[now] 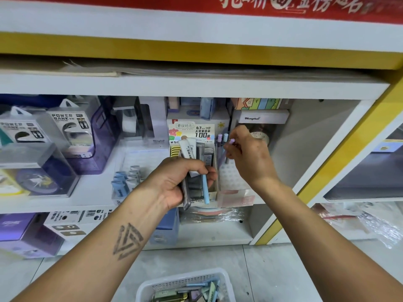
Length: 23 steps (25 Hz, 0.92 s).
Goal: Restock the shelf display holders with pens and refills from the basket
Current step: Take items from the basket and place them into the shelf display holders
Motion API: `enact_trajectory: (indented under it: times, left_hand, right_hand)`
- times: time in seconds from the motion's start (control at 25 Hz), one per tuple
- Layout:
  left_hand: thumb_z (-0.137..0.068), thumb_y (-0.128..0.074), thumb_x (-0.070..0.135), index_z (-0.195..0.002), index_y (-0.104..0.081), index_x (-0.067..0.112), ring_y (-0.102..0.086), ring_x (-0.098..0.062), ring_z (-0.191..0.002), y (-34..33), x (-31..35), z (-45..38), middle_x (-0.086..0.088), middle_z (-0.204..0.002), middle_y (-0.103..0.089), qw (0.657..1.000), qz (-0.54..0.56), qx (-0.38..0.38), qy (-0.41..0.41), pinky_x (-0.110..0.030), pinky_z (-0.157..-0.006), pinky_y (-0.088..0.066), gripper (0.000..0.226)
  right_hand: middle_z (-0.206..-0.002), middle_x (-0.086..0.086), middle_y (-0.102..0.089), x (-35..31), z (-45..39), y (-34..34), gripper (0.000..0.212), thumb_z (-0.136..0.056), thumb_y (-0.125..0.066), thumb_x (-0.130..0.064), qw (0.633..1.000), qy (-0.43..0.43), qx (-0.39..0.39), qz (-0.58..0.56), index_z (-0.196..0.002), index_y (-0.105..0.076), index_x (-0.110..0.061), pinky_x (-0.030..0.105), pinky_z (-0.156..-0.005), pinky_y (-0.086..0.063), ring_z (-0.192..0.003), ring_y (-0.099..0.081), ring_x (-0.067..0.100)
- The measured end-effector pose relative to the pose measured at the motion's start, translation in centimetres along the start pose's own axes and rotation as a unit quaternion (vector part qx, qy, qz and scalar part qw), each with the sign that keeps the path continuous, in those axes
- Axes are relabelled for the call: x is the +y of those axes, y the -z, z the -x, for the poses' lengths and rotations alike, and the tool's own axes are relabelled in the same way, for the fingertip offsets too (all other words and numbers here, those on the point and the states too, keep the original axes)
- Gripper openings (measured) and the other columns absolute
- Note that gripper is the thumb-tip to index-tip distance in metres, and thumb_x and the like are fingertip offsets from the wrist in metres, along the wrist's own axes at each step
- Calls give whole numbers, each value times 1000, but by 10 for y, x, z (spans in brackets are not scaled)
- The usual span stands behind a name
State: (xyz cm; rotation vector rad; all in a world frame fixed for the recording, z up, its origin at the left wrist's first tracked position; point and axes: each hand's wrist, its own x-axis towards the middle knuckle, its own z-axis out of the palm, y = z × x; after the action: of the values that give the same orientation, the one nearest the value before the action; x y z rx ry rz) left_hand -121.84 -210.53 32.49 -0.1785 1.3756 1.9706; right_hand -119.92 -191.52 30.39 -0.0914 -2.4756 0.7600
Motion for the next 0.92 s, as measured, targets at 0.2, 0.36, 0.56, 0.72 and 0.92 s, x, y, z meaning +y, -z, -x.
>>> enact_trajectory:
  times: [0.2,0.36,0.56,0.72,0.92]
  left_hand:
    - [-76,-54,-18,-103,-62,-13,-74,-34,-76,-1,0,4,-28,-92,-73,1000,-4,-28,3,-39,-66,-62,28]
    - [-76,-55,-16,-103,-65,-11,-75,-33,-81,-2,2,6,-26,-93,-73,999,2,-51,5,-39,-69,-62,29]
    - [-77,-53,-16,-109,-64,-10,-74,-34,-86,-2,2,6,-27,-98,-72,996,22,-86,10,-37,-68,-62,34]
    - [-77,-52,-16,-96,-74,-5,-74,-35,-88,-7,1,9,-28,-103,-71,994,10,-109,12,-36,-69,-61,31]
    - [-75,-54,-15,-105,-69,-12,-74,-35,-88,-10,1,9,-28,-103,-71,996,16,-90,3,-40,-72,-62,34]
  right_hand:
    - [-79,1,-73,-2,-1,-9,19,-96,-60,-10,994,-71,-6,-77,-92,-46,-22,20,-62,-54,-73,-71,11]
    - [-82,9,-71,-5,3,-14,6,-94,-62,-8,992,-90,-37,-83,-93,-56,-8,43,-71,-57,-76,-70,27]
    - [-77,-2,-73,-24,1,3,14,-94,-65,-25,991,-86,16,-103,-89,-73,-15,28,-61,-51,-68,-67,14]
    - [-78,6,-73,-33,8,15,14,-92,-69,-22,854,-252,-182,-416,-87,-78,-12,31,-57,-49,-68,-64,17]
    - [-83,14,-72,-22,10,34,25,-72,-80,-7,803,-274,-157,-505,-94,-71,1,29,-66,-50,-72,-65,22]
